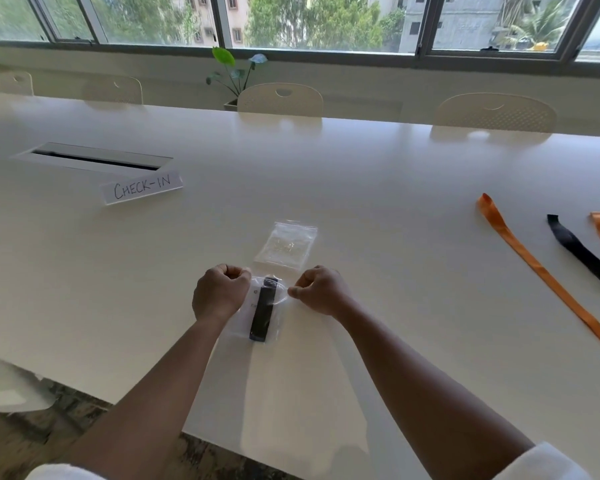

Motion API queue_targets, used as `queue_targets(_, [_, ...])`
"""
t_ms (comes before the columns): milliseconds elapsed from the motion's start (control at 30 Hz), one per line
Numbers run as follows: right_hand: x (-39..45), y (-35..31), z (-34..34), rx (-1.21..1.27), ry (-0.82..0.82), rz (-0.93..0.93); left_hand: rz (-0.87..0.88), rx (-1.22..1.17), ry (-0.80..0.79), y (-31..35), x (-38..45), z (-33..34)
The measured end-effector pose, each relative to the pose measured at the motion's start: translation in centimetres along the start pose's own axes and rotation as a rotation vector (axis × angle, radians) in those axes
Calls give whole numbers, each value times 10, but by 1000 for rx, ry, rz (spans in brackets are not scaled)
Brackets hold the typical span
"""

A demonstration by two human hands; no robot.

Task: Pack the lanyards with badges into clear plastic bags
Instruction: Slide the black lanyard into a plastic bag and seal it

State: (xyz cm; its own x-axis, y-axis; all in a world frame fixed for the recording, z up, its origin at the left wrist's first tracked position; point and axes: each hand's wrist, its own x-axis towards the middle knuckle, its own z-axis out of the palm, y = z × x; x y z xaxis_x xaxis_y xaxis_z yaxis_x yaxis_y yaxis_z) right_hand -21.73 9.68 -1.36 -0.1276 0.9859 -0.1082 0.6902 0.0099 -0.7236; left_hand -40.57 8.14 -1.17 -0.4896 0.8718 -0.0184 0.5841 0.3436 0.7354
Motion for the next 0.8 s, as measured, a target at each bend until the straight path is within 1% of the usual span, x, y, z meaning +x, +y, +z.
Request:
queue_targets(167, [-6, 0, -8, 96, 52, 36, 207, 66, 115, 12, 0, 3])
queue_targets(300, [-11, 6, -18, 126, 108, 93, 382, 72, 112, 39, -6, 17])
queue_targets(467, [-23, 22, -39, 120, 214, 165, 535, 40, -3, 71, -20, 45])
queue_targets(633, [-44, 44, -66, 121, 381, 244, 639, 12, -155, 96, -45, 77])
queue_targets(800, [-69, 74, -95, 60, 536, 342, 717, 9, -314, 117, -75, 108])
